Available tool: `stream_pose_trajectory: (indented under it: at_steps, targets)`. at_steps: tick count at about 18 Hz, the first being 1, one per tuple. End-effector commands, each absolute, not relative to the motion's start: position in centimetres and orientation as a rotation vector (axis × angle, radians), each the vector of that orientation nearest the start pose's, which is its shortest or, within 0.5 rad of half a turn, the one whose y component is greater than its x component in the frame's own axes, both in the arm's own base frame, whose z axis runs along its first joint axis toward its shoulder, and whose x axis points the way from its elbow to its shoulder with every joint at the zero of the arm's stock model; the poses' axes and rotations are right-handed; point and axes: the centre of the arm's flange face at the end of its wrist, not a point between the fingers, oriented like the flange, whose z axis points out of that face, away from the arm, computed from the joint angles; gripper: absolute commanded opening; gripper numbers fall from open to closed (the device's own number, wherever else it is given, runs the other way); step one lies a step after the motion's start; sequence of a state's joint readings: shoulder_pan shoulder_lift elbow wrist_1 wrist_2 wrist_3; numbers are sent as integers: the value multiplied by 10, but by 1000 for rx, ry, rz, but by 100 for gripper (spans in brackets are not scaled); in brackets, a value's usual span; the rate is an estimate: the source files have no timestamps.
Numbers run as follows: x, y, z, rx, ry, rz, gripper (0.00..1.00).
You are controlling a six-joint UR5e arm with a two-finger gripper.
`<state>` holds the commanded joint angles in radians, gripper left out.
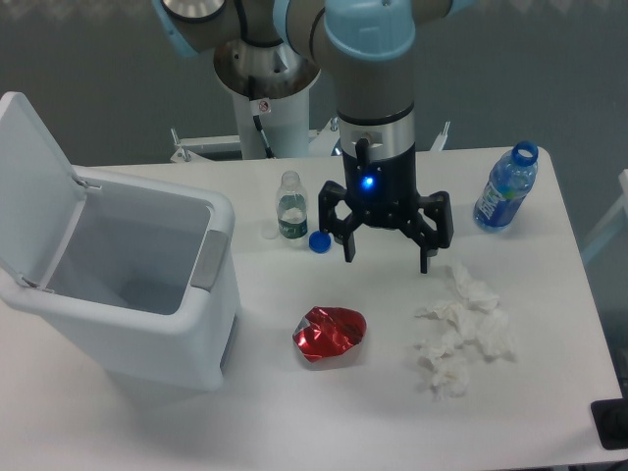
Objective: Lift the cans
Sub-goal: 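Move the gripper down toward the crushed red can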
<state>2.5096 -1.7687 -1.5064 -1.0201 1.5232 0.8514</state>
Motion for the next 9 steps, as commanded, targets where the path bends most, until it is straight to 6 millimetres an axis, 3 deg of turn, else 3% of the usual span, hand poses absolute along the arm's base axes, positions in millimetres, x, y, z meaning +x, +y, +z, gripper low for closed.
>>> stream_pose_trajectory:
  at_steps: [9]
  targets:
    - [-409,468,469,-2801,-73,451,100]
